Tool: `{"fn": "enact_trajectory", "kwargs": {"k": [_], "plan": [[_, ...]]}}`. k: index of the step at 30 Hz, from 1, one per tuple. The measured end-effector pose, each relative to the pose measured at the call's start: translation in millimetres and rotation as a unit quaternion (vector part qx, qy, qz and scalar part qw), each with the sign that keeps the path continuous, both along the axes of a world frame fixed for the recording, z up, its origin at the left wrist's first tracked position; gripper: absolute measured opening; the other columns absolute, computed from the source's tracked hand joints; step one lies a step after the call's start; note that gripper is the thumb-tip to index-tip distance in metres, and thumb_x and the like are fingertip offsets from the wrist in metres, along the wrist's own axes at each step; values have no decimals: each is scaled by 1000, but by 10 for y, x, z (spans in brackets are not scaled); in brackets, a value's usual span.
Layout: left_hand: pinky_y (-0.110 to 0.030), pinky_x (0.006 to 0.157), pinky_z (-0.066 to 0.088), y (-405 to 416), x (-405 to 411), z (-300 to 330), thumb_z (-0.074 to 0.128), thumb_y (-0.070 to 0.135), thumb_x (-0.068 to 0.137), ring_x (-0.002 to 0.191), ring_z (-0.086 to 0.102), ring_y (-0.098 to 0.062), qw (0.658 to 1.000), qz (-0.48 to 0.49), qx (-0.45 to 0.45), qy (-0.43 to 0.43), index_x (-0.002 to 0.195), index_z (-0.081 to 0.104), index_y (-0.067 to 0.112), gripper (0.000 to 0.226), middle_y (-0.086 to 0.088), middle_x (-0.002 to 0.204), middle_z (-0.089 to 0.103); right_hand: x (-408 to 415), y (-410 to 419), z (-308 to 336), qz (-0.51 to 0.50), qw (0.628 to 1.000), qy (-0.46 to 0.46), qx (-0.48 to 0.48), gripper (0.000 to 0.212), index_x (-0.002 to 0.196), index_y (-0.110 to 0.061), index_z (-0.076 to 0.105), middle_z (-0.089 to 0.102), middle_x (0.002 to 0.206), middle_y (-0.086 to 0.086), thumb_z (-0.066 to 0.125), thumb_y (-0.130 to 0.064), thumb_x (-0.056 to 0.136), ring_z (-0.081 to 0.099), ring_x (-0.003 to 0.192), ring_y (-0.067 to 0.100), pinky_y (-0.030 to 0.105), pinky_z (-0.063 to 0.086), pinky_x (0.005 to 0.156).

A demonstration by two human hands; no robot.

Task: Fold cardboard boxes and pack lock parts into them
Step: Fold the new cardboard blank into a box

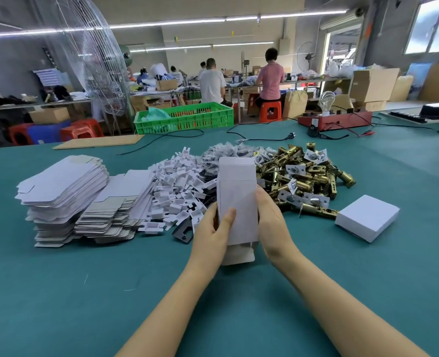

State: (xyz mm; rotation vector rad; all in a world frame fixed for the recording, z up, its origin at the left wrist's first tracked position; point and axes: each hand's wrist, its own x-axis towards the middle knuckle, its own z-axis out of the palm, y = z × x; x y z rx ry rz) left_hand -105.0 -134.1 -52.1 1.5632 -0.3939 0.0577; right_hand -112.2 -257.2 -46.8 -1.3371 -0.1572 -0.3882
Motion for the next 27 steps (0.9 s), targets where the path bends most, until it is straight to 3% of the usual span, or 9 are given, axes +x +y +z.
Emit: {"fn": "enact_trajectory", "kwargs": {"k": [5,8,10,14,19,21,23,25,27], "plan": [[-28,70,57,73,64,58,61,39,84,88,73,-18,982,-41,-117,142,101,73,15,32,-5,100,76,-9,-122,71,-2,997,7,-71,32,130,-27,57,67,117,-10,50,-31,99,65,104,10,29,55,81],[-29,68,59,103,117,61,60,33,90,88,74,-20,963,-72,-160,204,90,79,13,27,-11,103,75,-12,-184,59,-47,985,7,-167,36,127,-40,54,65,99,-23,59,-44,91,63,90,-1,22,52,78],[-31,68,60,102,124,54,59,31,92,91,73,-21,955,-84,-167,228,98,76,12,26,-12,107,74,1,-208,35,-76,978,8,-192,29,119,-45,52,62,85,-14,59,-43,91,60,81,4,24,50,74],[-30,66,55,126,119,53,59,31,94,80,70,-20,959,-78,-107,249,101,71,11,24,-6,97,76,24,-238,10,-58,985,32,-157,34,127,-26,57,67,106,6,58,-35,94,64,96,21,40,55,84],[-28,55,57,219,110,136,64,25,88,67,72,-18,941,-115,-104,302,104,66,4,27,-10,86,76,30,-280,16,-23,987,60,-146,20,112,-31,66,72,92,-13,54,-33,97,66,83,5,21,53,66],[-31,54,58,209,96,162,67,21,76,66,73,-21,912,-108,-210,336,106,62,1,36,-13,82,75,38,-318,34,-48,987,81,-130,23,106,-26,67,68,76,-13,47,-33,100,62,68,3,19,50,60],[-39,55,60,191,114,168,67,15,72,71,73,-27,852,-101,-354,372,110,58,-1,42,-18,84,74,39,-378,2,-57,988,85,-113,22,113,-17,63,64,75,-3,46,-14,100,60,62,4,20,52,57],[-57,68,57,171,149,146,65,13,74,90,71,-35,794,-107,-463,379,113,57,-2,43,-22,98,73,30,-396,-60,-30,982,70,-175,35,121,-11,58,62,87,6,50,6,91,62,74,12,26,54,68],[-66,83,46,139,153,145,64,18,76,110,63,-37,780,-123,-491,368,108,59,1,37,-19,113,70,-1,-288,-99,37,974,56,-215,42,120,-16,58,65,99,5,62,1,82,63,91,16,27,54,80]]}}
